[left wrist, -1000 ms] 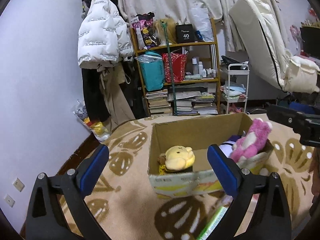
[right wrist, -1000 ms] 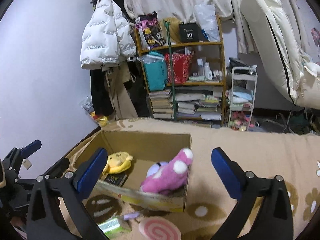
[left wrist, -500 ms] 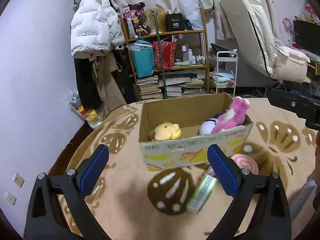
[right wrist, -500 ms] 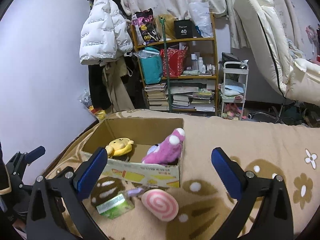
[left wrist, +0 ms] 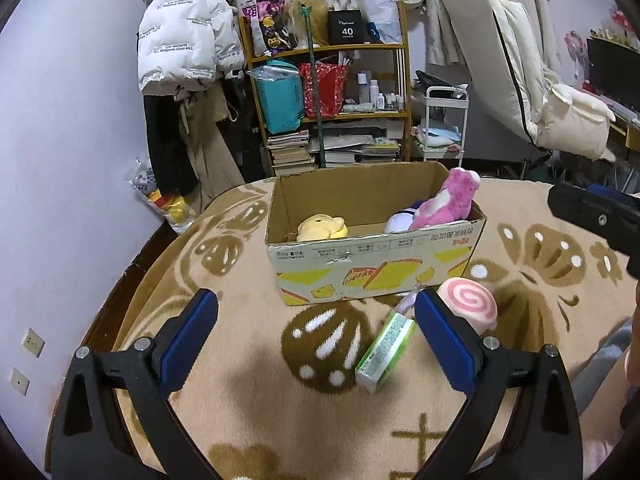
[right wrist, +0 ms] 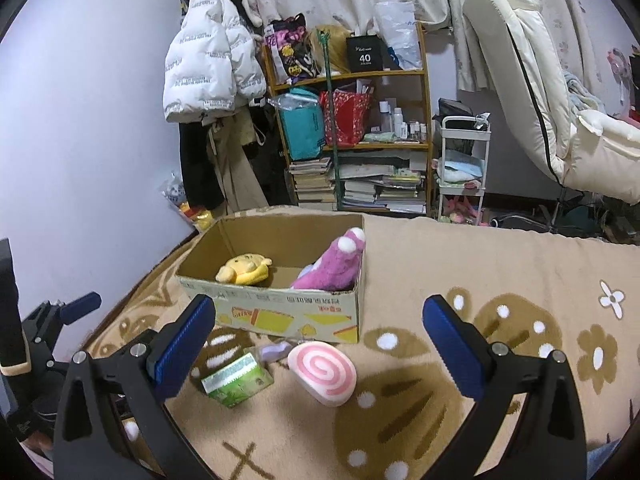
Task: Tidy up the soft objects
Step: 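Withdraw both open tools from the box toward the items on the rug, then grasp the green tissue pack with the left tool while the right tool grasps the swirl lollipop plush, then lift the green pack with the left tool while the right tool carries the lollipop plush over the box, then open the left tool into the box while the right tool releases the lollipop plush inside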
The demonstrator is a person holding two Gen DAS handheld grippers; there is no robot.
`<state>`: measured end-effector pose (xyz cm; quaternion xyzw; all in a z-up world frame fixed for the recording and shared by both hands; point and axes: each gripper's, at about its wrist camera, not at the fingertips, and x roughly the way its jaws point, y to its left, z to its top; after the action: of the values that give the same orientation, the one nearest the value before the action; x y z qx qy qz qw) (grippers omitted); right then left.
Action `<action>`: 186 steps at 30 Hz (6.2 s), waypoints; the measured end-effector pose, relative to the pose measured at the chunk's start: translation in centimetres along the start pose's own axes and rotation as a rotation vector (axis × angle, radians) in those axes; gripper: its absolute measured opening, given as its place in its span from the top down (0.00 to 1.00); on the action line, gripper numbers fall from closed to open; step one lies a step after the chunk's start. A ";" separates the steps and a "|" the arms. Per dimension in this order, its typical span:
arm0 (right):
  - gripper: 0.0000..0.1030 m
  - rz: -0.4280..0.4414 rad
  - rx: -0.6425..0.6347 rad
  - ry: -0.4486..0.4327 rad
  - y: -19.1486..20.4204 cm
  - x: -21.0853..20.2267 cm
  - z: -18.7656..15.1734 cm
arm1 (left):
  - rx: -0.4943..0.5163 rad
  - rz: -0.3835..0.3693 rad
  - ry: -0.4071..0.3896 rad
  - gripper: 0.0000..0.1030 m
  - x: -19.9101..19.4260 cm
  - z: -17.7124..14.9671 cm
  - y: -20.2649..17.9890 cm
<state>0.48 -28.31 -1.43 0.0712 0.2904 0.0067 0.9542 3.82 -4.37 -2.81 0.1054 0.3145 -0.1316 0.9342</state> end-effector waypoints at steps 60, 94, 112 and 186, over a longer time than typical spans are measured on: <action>0.13 -0.001 0.140 0.523 -2.5 15.3 -5.8 | 0.044 -0.174 0.430 0.22 14.5 -4.5 -4.0; 0.58 0.066 0.033 0.253 0.2 9.0 -3.0 | -0.066 -0.051 0.204 0.74 7.1 -2.0 1.1; 0.58 0.111 -0.017 -0.041 1.7 4.5 0.4 | -0.116 -0.013 -0.096 0.74 2.8 2.6 2.9; 0.21 0.222 -0.004 0.015 1.2 13.2 1.6 | -0.121 -0.041 -0.004 0.42 12.4 6.5 3.1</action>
<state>12.37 -26.62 -7.28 0.1010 0.2879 0.1135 0.9455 17.94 -5.50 -5.02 0.0422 0.3219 -0.1317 0.9366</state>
